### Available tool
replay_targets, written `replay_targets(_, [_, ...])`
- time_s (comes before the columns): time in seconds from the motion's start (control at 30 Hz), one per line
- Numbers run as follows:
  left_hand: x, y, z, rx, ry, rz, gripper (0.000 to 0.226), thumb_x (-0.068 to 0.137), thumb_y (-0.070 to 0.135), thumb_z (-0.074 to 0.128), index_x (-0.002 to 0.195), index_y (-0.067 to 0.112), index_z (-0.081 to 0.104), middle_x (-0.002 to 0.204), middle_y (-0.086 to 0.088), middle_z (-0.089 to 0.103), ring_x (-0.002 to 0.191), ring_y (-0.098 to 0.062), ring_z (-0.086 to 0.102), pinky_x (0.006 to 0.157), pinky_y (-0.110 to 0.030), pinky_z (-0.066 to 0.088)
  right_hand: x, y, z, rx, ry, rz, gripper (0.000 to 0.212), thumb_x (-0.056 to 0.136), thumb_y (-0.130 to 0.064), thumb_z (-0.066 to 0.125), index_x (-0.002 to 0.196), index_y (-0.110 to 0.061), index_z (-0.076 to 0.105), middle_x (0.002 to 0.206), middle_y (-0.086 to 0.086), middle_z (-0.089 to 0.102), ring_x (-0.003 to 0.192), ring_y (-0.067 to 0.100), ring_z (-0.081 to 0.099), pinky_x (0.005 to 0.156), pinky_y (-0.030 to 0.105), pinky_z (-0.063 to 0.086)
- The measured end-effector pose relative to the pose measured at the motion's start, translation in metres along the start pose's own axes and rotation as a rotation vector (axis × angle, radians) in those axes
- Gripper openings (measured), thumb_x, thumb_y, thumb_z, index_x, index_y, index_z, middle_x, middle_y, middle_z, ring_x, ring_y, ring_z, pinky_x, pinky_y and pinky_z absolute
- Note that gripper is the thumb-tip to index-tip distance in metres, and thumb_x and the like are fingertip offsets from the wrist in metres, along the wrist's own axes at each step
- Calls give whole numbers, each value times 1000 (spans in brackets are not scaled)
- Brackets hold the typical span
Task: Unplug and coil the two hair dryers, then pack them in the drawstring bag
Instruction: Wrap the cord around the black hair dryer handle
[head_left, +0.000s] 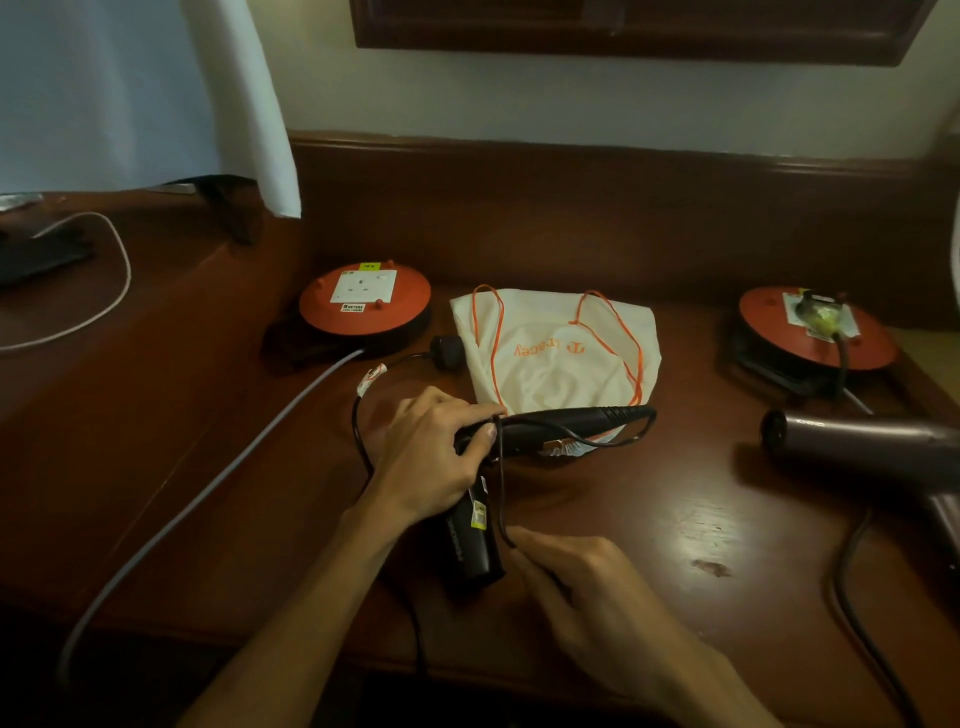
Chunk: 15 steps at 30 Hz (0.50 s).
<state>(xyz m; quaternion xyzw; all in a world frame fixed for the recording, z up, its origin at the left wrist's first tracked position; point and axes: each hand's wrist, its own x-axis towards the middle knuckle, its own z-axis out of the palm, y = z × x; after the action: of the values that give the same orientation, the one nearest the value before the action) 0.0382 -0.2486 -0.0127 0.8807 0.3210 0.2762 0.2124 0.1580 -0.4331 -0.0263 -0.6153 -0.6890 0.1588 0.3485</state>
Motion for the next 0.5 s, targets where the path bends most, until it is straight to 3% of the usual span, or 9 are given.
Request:
replay_targets(0.1, [-1, -1, -1, -39, 20, -3, 34, 92, 39, 55, 119, 33, 76, 96, 28, 61, 102, -8, 56, 90, -33, 36, -2, 5, -3, -52, -16, -22, 28, 106, -31, 48, 114, -16, 69, 100, -1, 75, 85, 18, 71, 71, 38, 55])
replay_targets(0.23, [-5, -3, 0, -115, 78, -18, 30, 91, 40, 58, 114, 35, 77, 90, 36, 55, 98, -3, 55, 91, -38, 43, 2, 28, -8, -88, -92, 65, 32, 102, -35, 54, 127, -23, 69, 123, -15, 72, 110, 2, 67, 90, 26, 56])
replay_targets(0.3, [-10, -13, -1, -236, 125, -7, 27, 91, 40, 61, 113, 36, 77, 93, 31, 62, 101, -8, 59, 91, -45, 48, 13, 45, -15, -100, -160, 143, 25, 100, -38, 56, 119, -33, 70, 112, -23, 73, 102, -1, 68, 85, 32, 57])
replay_targets(0.37, [-14, -22, -4, -340, 132, -15, 26, 92, 39, 62, 112, 36, 77, 100, 18, 67, 105, -15, 60, 93, -45, 50, 29, 58, -24, -89, -248, 215, 14, 99, -37, 58, 98, -35, 73, 90, -21, 73, 83, 1, 67, 75, 37, 57])
replay_targets(0.5, [-13, -30, -10, -446, 73, -37, 25, 92, 28, 66, 112, 30, 79, 100, 8, 69, 108, -20, 60, 98, -45, 50, 67, 70, -43, -31, -189, 286, 9, 92, -28, 72, 91, -21, 78, 92, -12, 74, 86, 0, 67, 75, 22, 55])
